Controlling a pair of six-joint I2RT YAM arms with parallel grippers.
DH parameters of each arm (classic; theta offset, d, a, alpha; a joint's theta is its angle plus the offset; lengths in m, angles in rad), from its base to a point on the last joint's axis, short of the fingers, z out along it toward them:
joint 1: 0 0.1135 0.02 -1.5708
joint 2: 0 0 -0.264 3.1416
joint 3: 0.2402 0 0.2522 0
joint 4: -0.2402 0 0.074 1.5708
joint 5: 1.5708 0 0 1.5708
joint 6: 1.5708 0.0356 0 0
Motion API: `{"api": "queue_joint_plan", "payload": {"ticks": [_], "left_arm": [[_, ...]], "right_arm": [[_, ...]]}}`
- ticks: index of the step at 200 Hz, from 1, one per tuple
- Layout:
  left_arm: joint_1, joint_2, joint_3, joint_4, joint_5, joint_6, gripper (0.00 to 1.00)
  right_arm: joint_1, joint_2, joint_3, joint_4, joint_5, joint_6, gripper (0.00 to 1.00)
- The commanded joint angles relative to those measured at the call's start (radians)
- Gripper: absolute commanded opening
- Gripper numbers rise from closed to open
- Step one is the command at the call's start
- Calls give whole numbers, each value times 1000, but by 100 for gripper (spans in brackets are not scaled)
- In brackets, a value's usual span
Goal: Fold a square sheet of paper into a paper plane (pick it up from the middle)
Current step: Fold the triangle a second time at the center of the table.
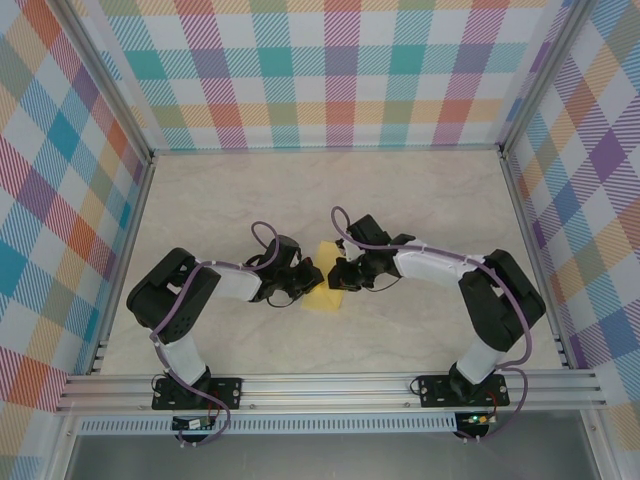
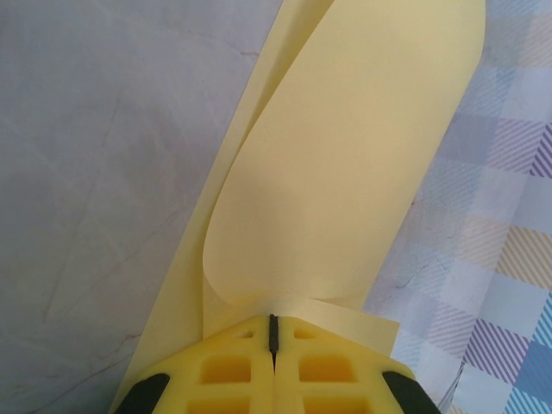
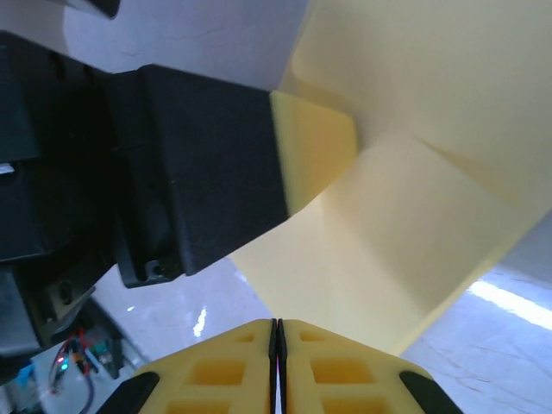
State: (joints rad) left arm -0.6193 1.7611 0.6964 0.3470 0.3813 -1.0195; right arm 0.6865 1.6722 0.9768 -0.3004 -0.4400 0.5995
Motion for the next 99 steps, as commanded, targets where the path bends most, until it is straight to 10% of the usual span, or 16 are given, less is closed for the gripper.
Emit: {"api": "queue_joint_plan", "payload": {"ticks": [1,99], "left_arm": [[-13,21,-17,-91,-30,31,0],[-16,13,-14,-105,-25,41,0]], "right_arm": [[13,42,18,64,-90,48,11],[31,159,66,-25,-30,33,13]]}}
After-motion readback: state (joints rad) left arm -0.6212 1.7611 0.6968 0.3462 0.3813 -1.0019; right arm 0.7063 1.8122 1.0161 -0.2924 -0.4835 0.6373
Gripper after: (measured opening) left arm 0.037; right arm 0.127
